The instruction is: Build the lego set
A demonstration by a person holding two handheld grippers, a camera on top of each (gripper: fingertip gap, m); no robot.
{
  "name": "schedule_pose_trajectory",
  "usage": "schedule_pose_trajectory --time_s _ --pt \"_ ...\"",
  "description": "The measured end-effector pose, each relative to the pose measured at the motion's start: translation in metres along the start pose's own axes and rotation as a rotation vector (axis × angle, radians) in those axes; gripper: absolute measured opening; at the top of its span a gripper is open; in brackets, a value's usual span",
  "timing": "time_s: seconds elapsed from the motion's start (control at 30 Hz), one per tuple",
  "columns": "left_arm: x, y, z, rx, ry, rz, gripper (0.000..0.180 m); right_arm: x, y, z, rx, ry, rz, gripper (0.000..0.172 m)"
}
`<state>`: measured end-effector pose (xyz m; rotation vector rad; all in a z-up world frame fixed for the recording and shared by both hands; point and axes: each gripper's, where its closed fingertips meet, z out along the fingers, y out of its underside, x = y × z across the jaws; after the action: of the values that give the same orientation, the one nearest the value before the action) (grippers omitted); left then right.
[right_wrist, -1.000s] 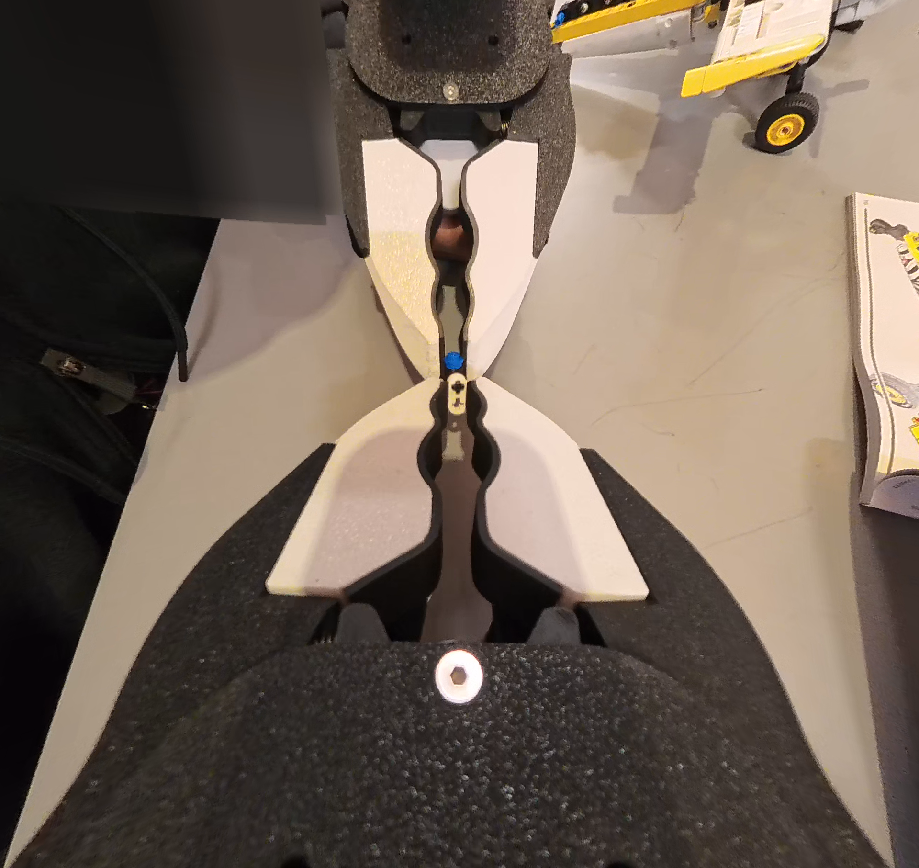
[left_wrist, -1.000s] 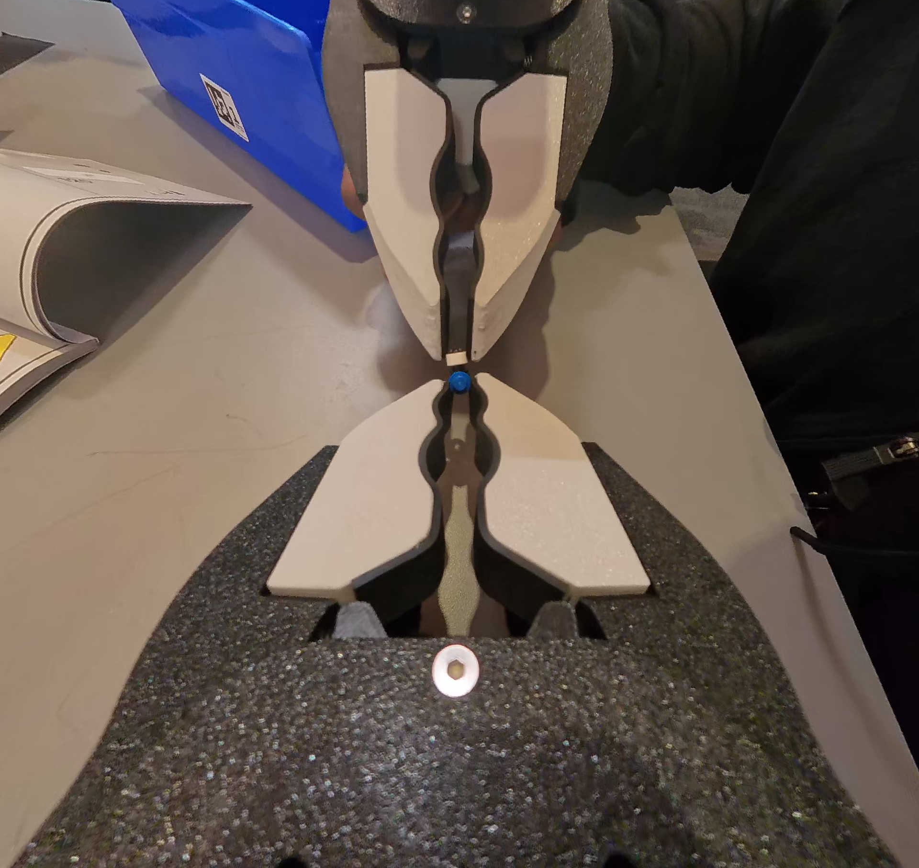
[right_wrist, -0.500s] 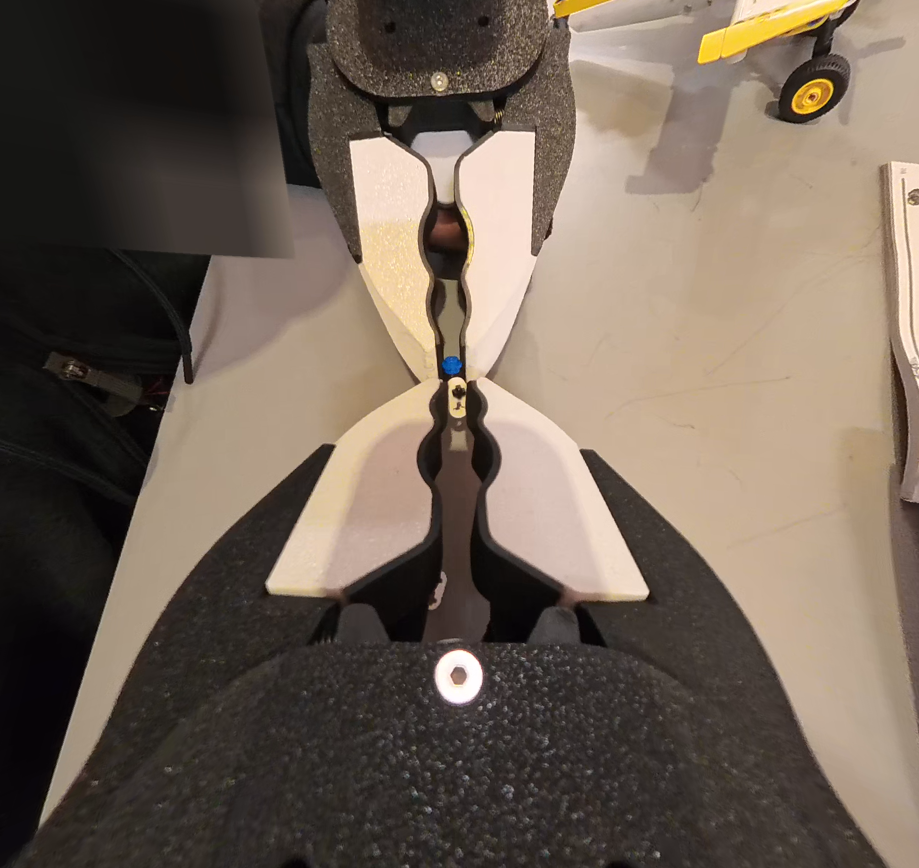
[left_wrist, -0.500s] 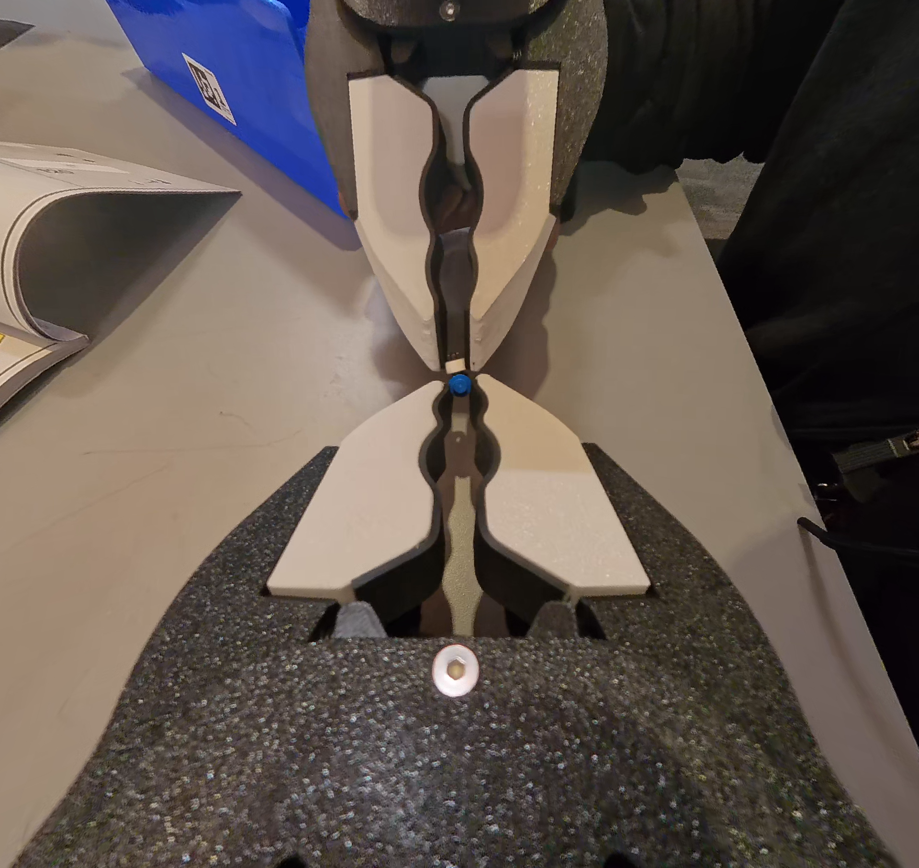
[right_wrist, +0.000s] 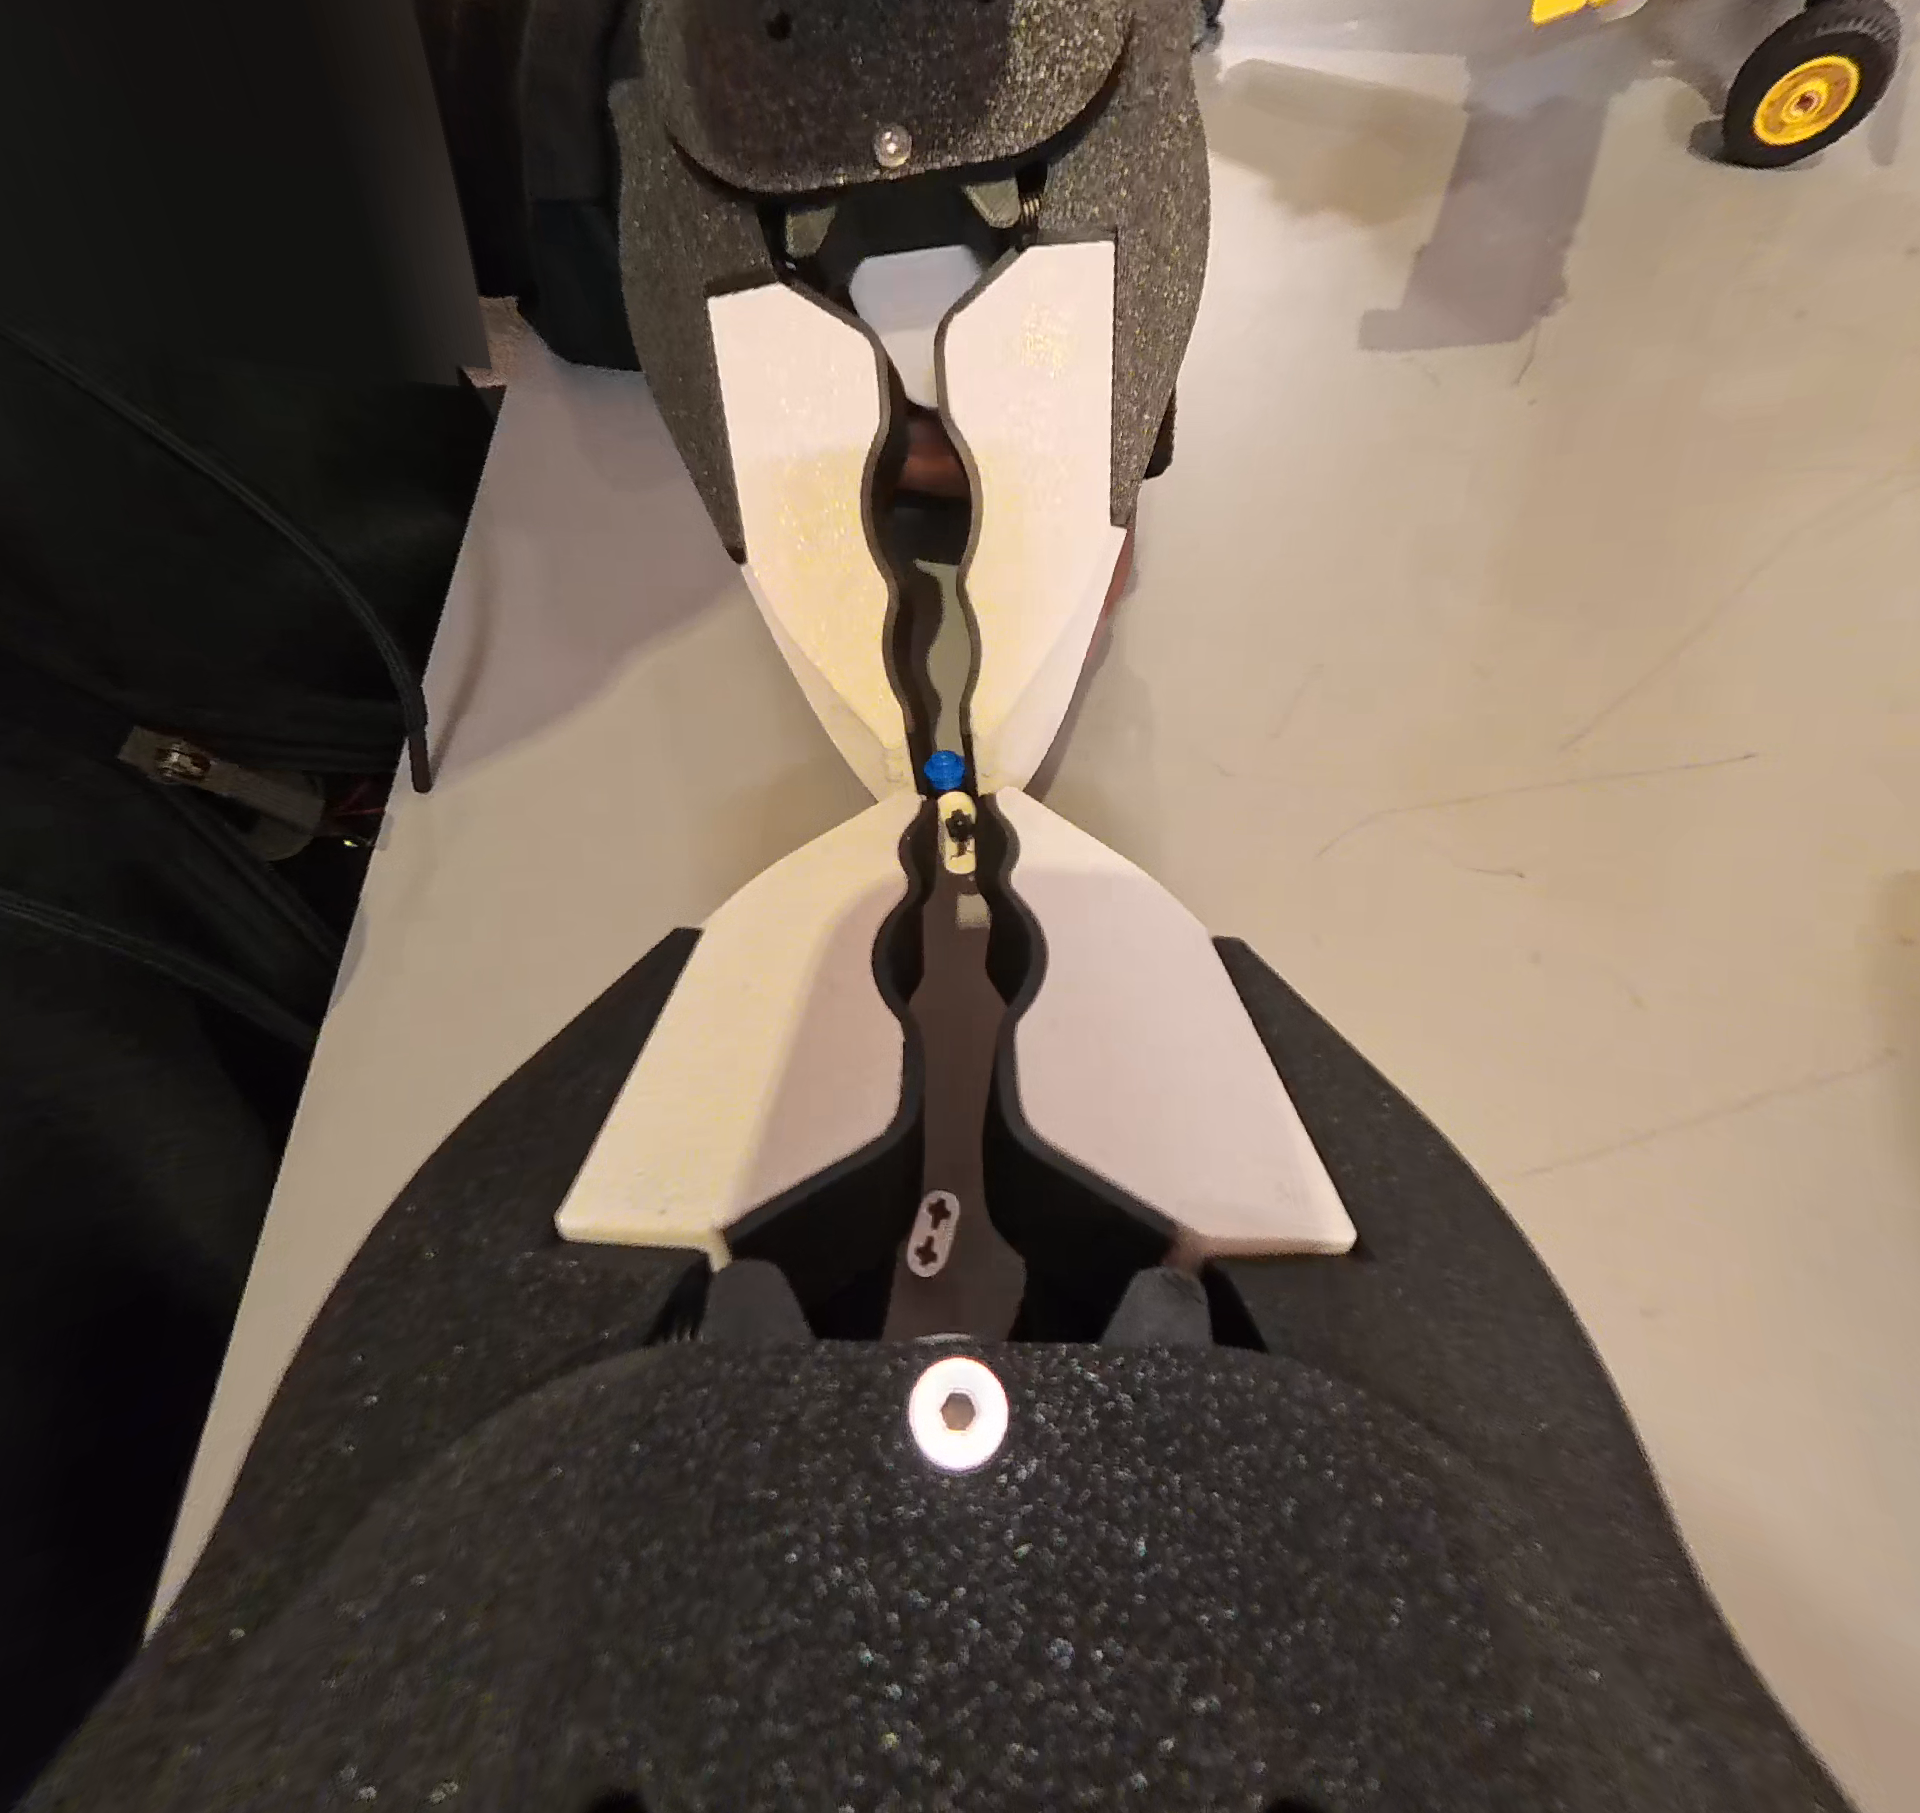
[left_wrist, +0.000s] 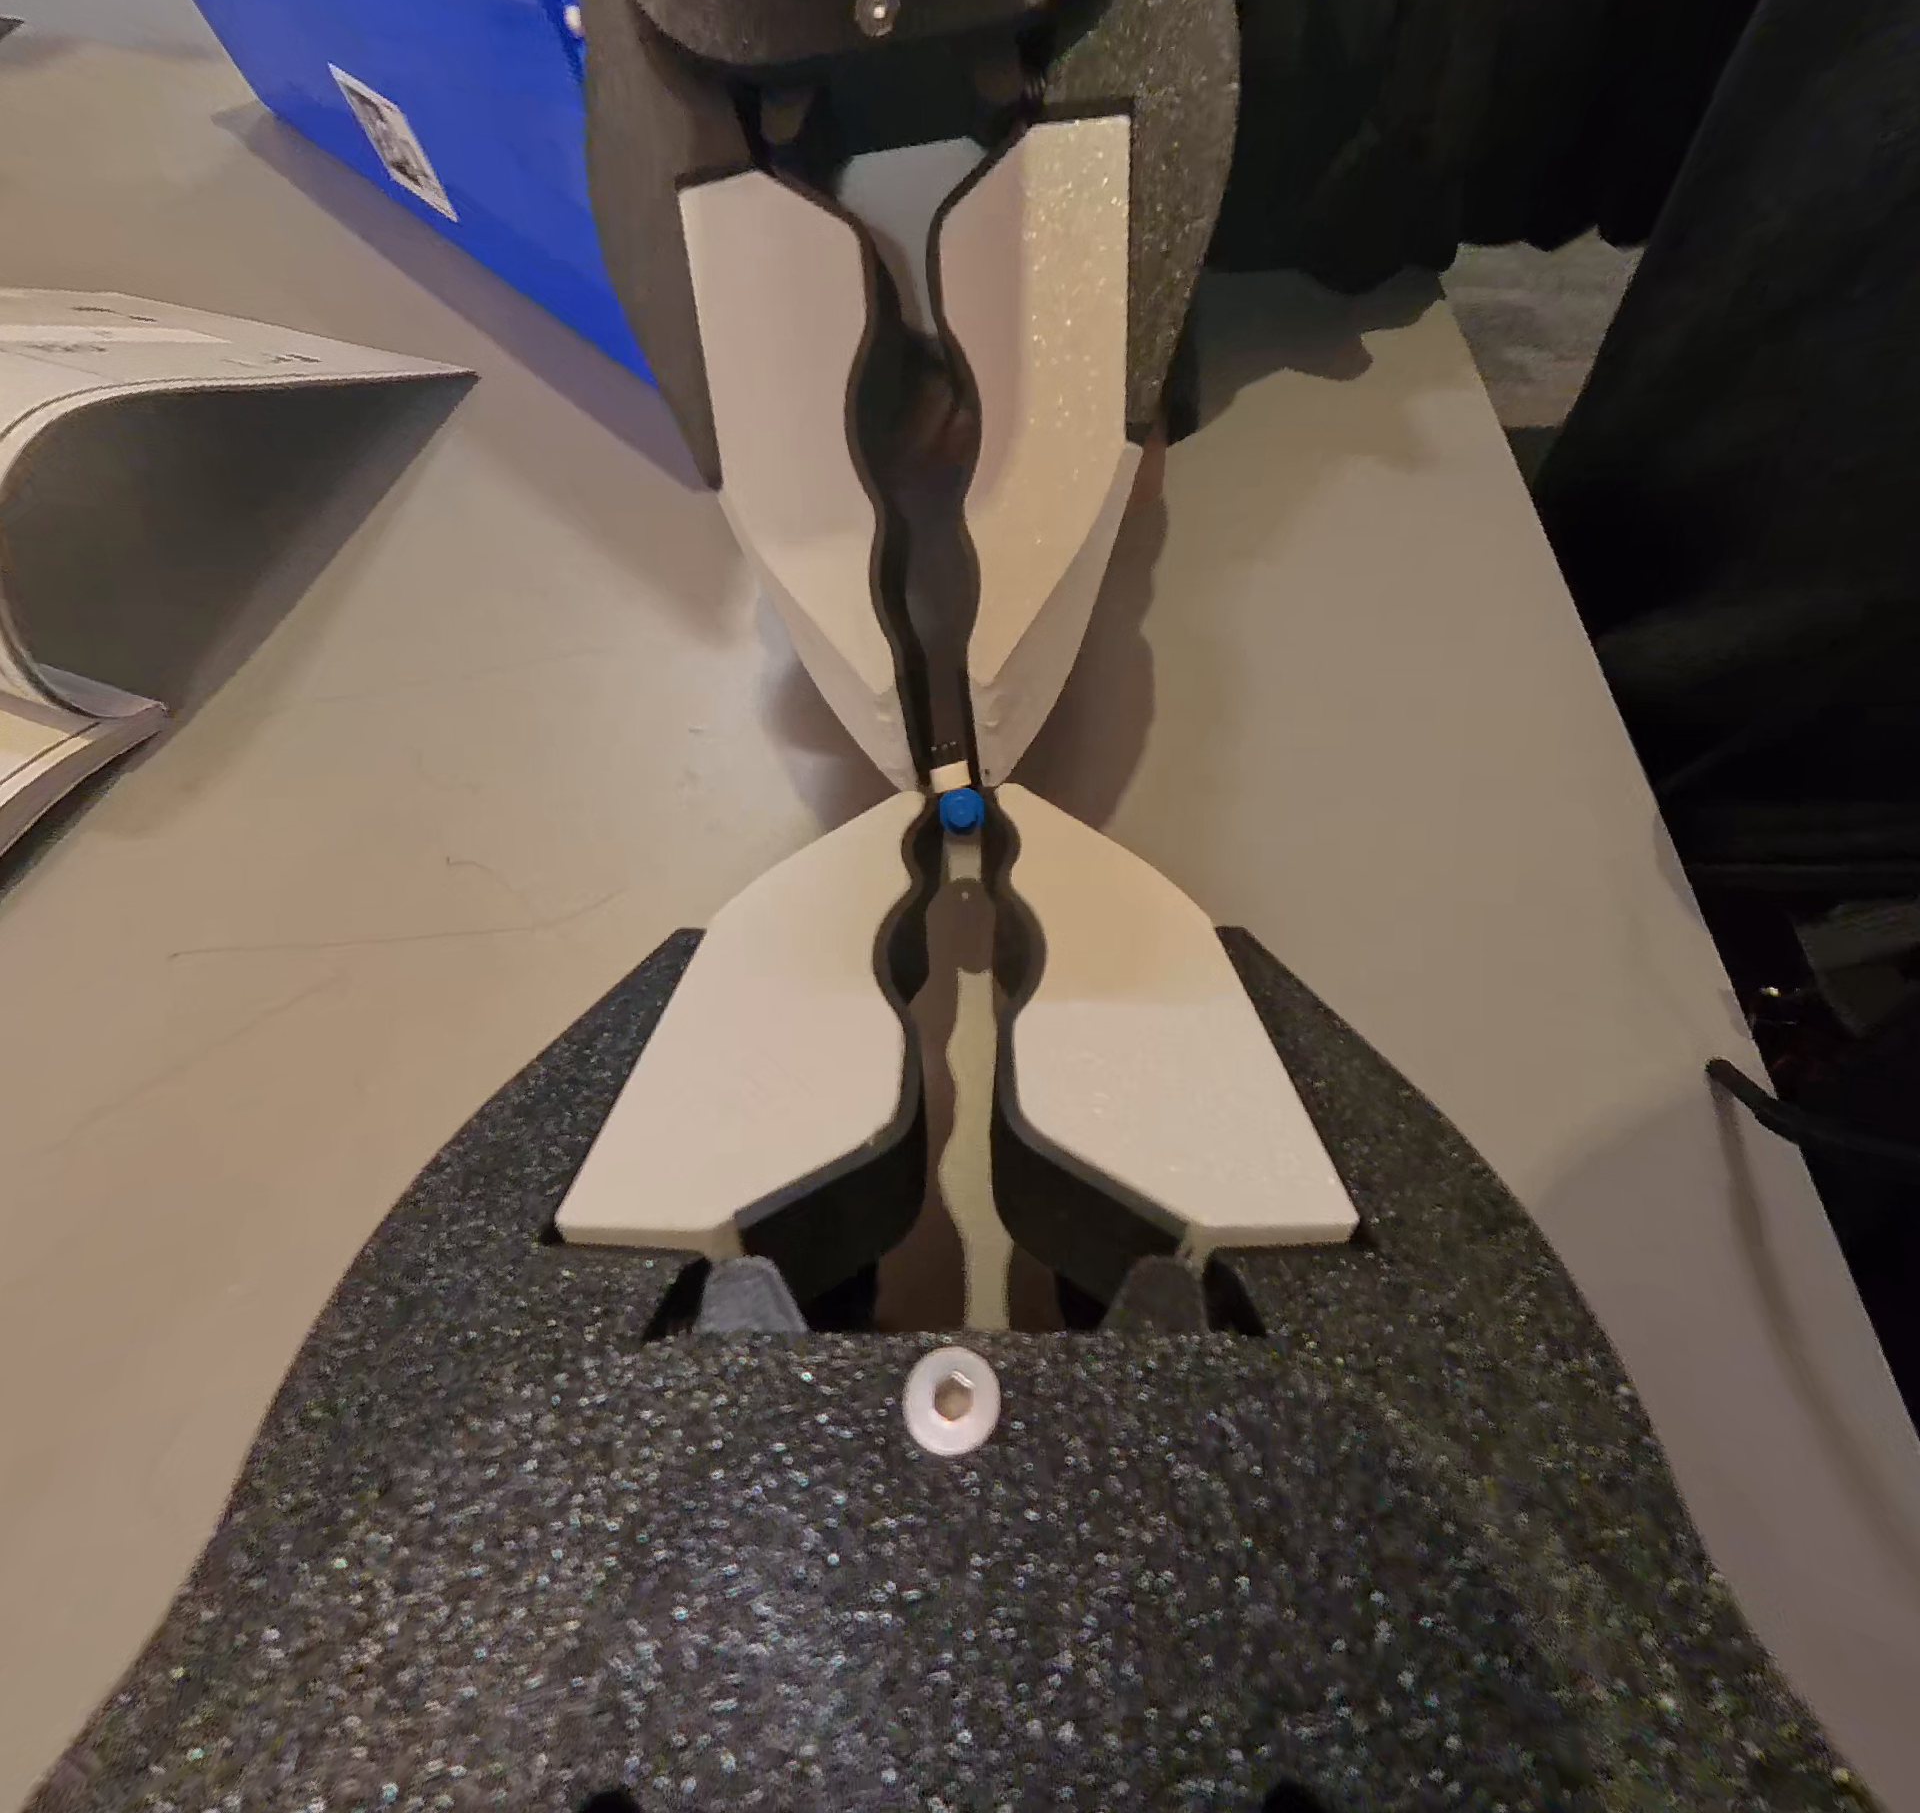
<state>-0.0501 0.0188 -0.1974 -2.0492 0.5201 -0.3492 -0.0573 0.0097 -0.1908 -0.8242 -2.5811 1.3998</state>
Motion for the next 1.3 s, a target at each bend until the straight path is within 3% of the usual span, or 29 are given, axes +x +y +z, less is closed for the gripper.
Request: schedule_pose_trajectory --time_s 0.1,0.2,0.37,0.57,0.87,1.13,1.3 --pt "-0.009 -0.008 -0.005 0.071 -0.022 -0.071 0.007 0.009 -0.008 -0.006 0.042 0.070 0.033 0.007" --pt "-0.009 -0.009 -0.007 0.085 -0.027 -0.075 0.007 0.016 -0.007 -0.019 0.032 0.168 0.054 0.024" --pt "-0.009 -0.009 -0.006 0.083 -0.030 -0.071 0.007 0.016 0.014 -0.050 -0.009 0.297 0.117 0.021" --pt "-0.008 -0.009 -0.006 0.083 -0.023 -0.073 0.007 -0.003 0.057 -0.040 -0.213 0.298 0.096 0.018" --pt "-0.006 -0.009 -0.006 0.085 -0.012 -0.059 0.007 -0.001 0.078 -0.035 -0.373 0.310 0.057 0.013" --pt "-0.009 -0.012 -0.009 0.114 -0.016 -0.084 0.007 0.005 0.075 -0.033 -0.344 0.318 0.042 0.007" --pt "-0.019 -0.019 -0.017 0.182 -0.055 -0.123 0.007 0.024 0.027 -0.023 -0.137 0.363 0.004 0.007"
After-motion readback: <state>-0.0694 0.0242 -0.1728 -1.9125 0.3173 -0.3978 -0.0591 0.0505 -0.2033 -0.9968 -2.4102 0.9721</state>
